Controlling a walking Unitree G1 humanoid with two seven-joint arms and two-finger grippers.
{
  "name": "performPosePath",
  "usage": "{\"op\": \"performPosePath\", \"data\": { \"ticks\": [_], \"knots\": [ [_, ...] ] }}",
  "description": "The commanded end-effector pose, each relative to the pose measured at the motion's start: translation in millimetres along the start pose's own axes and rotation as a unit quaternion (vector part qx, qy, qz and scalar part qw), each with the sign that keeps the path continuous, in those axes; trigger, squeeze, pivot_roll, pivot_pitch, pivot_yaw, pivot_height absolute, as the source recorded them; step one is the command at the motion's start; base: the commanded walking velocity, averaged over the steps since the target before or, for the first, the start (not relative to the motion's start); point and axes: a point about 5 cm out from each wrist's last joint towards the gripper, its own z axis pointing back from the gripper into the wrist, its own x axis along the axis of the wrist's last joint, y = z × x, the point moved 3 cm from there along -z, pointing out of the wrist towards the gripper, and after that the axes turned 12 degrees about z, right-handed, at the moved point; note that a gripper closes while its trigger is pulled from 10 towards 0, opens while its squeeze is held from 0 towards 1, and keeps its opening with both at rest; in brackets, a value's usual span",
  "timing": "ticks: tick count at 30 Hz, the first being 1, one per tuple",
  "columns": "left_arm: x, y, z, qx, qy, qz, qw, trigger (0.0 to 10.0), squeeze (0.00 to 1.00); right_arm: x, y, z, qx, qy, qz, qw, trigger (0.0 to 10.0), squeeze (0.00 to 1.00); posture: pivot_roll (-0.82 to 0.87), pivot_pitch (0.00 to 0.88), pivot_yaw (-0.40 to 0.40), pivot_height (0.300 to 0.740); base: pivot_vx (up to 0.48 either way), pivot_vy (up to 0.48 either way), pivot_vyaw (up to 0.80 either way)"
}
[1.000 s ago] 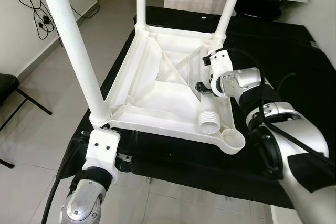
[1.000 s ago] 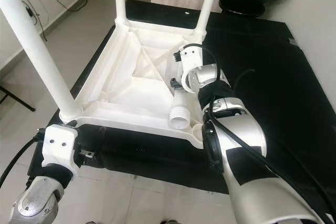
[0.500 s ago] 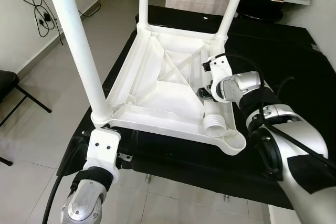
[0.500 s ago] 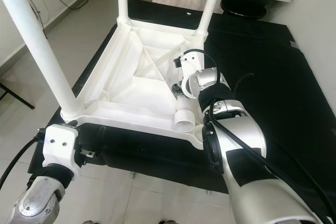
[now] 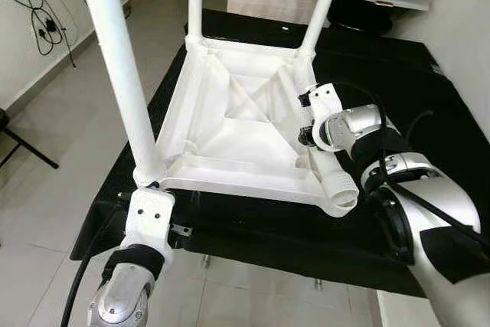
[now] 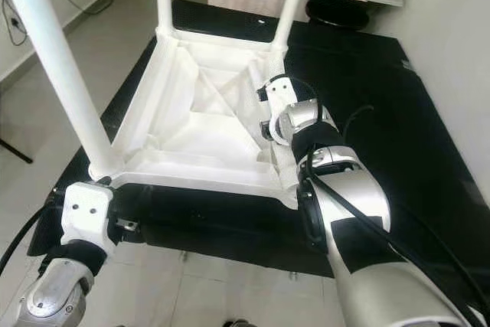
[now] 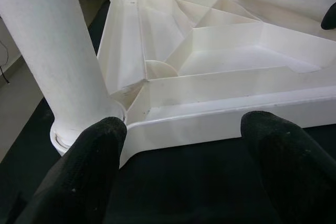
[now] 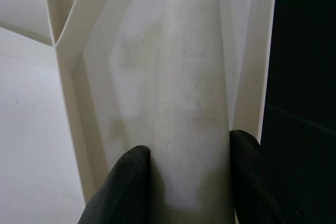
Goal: Building children table
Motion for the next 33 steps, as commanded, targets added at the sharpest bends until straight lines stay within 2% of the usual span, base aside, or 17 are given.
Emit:
{"op": "performPosePath", "data": {
  "ticks": [1,5,6,10,11,12,13,15,16,23,24,25,26,28,30,32,33],
  "knots": [
    [1,-0.4,2.0,0.002,-0.001,0.001,1.0,10.0,0.0,-8,8.2,-4.7,0.025,0.007,-0.021,0.999,0.0,0.0,0.0,0.14,-0.152,0.74,0.0,0.0,0.0],
    [2,1.1,1.9,0.002,-0.002,-0.001,1.0,10.0,0.0,9,9.2,0.7,0.05,-0.036,-0.064,0.996,0.0,0.0,0.0,0.14,-0.143,0.74,0.0,0.0,0.0],
    [5,2.8,0.9,0.0,-0.005,-0.003,1.0,10.0,0.0,31,1.4,11.8,0.079,-0.098,-0.117,0.985,0.0,0.0,0.01,0.137,-0.132,0.74,0.0,0.0,0.0],
    [8,3.7,-1.5,-0.003,-0.01,-0.004,1.0,10.0,0.0,43,-9.8,20.1,0.086,-0.137,-0.151,0.975,0.2,0.0,0.01,0.134,-0.129,0.74,0.0,0.0,0.0],
    [12,4.2,-4.0,-0.007,-0.016,-0.001,1.0,10.0,0.0,48,-17.6,24.0,0.084,-0.158,-0.164,0.97,2.0,0.0,0.01,0.13,-0.124,0.74,0.0,0.0,0.0],
    [12,4.2,-4.0,-0.007,-0.016,-0.001,1.0,10.0,0.0,48,-17.6,24.0,0.084,-0.158,-0.164,0.97,2.0,0.0,0.01,0.13,-0.124,0.74,0.0,0.0,0.0],
    [15,4.8,-6.7,-0.01,-0.021,0.003,1.0,10.0,0.0,51,-23.7,26.8,0.082,-0.172,-0.175,0.966,3.7,0.0,0.01,0.128,-0.119,0.74,0.0,0.0,0.0],
    [18,5.2,-8.5,-0.013,-0.025,0.006,1.0,10.0,0.0,52,-27.6,28.6,0.081,-0.181,-0.182,0.963,3.7,0.0,0.01,0.128,-0.119,0.74,0.0,0.0,0.0],
    [23,5.0,-12.3,-0.019,-0.033,0.016,0.999,10.0,0.0,54,-32.7,31.1,0.082,-0.194,-0.193,0.958,10.0,0.0,0.01,0.122,-0.109,0.74,0.0,0.0,0.0],
    [46,-1.8,-26.0,-0.051,-0.069,0.109,0.99,10.0,0.0,67,-42.6,41.0,0.098,-0.27,-0.227,0.931,10.0,0.0,0.02,0.115,-0.103,0.74,0.0,0.0,0.0],
    [55,-5.9,-31.6,-0.069,-0.079,0.147,0.984,10.0,0.0,72,-47.4,44.5,0.09,-0.308,-0.235,0.918,10.0,0.0,0.02,0.115,-0.103,0.74,0.0,0.0,0.0],
    [55,-5.9,-31.6,-0.069,-0.079,0.147,0.984,10.0,0.0,72,-47.4,44.5,0.09,-0.308,-0.235,0.918,10.0,0.0,0.02,0.115,-0.103,0.74,0.0,0.0,0.0],
    [62,-9.6,-36.5,-0.087,-0.086,0.177,0.977,10.0,0.0,76,-53.2,48.2,0.077,-0.345,-0.239,0.904,10.0,0.0,0.03,0.111,-0.101,0.74,0.0,0.0,0.0],
    [62,-9.6,-36.5,-0.087,-0.086,0.177,0.977,10.0,0.0,76,-53.2,48.2,0.077,-0.345,-0.239,0.904,10.0,0.0,0.03,0.111,-0.101,0.74,0.0,0.0,0.0],
    [76,-18.9,-49.9,-0.129,-0.09,0.216,0.964,10.0,0.0,75,-71.0,58.6,0.021,-0.424,-0.197,0.884,10.0,0.0,0.03,0.109,-0.095,0.74,0.0,0.0,0.0],
    [83,-25.6,-55.3,-0.153,-0.092,0.23,0.957,10.0,0.0,72,-77.1,63.1,0.024,-0.447,-0.179,0.876,10.0,0.0,0.03,0.109,-0.091,0.74,0.0,0.0,0.0],
    [88,-32.9,-58.4,-0.18,-0.09,0.244,0.949,10.0,0.0,67,-82.7,69.6,0.043,-0.473,-0.163,0.865,10.0,0.0,0.02,0.11,-0.086,0.74,0.0,0.0,0.0]
  ]
}}
